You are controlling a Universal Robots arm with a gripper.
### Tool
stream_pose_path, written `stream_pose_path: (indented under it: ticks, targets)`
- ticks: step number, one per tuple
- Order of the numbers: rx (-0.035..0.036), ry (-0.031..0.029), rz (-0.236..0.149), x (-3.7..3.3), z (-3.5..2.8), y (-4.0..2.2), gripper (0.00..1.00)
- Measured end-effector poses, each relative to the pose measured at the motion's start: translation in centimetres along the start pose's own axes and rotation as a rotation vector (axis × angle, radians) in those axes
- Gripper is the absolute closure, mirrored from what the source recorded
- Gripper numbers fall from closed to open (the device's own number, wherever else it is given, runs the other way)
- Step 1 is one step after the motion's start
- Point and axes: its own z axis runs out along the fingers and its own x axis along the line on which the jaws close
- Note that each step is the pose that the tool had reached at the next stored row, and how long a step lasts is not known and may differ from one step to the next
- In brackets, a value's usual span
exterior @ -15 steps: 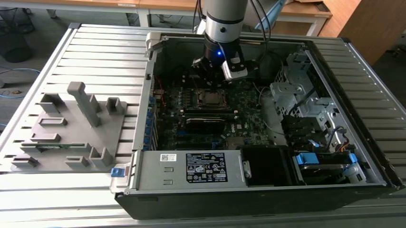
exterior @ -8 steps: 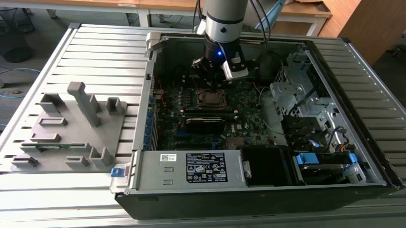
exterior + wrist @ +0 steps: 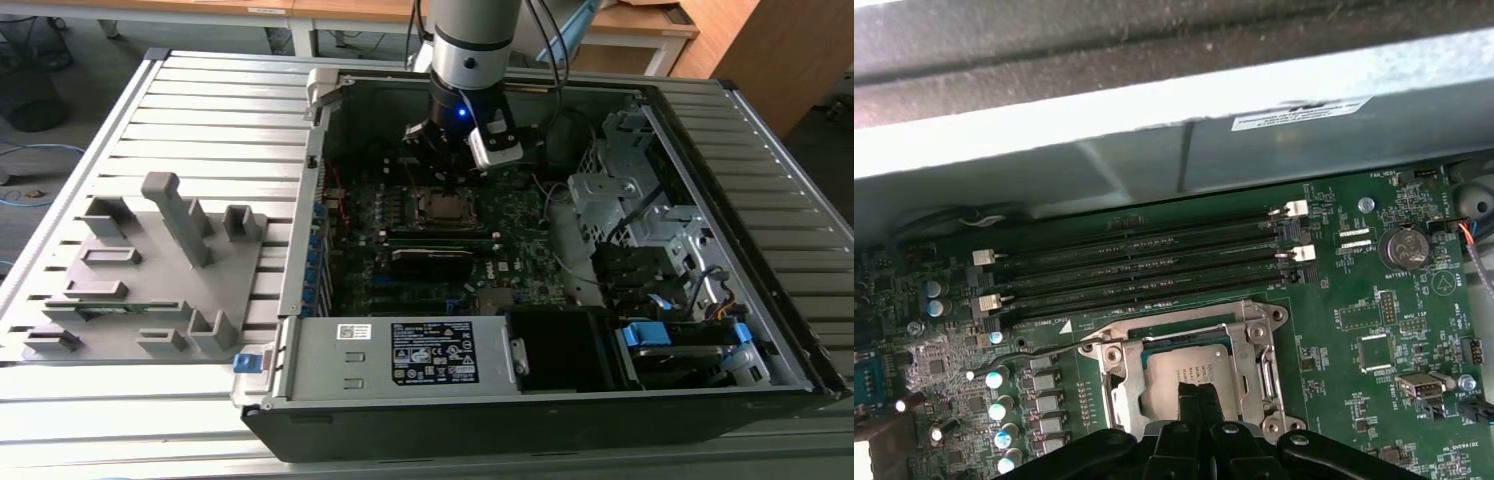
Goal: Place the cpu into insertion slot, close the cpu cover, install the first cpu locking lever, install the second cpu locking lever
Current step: 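Close the cpu cover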
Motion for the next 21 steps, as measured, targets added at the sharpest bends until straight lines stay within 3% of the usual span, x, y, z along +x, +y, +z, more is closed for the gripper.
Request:
stream_pose_path:
  ticks: [14,21]
  targets:
    - [-0.0001,0.0002,-0.006,0.0,0.0,0.0,0.9]
    - [-0.0007,0.0016,-0.074,0.0,0.06,0.0,0.9]
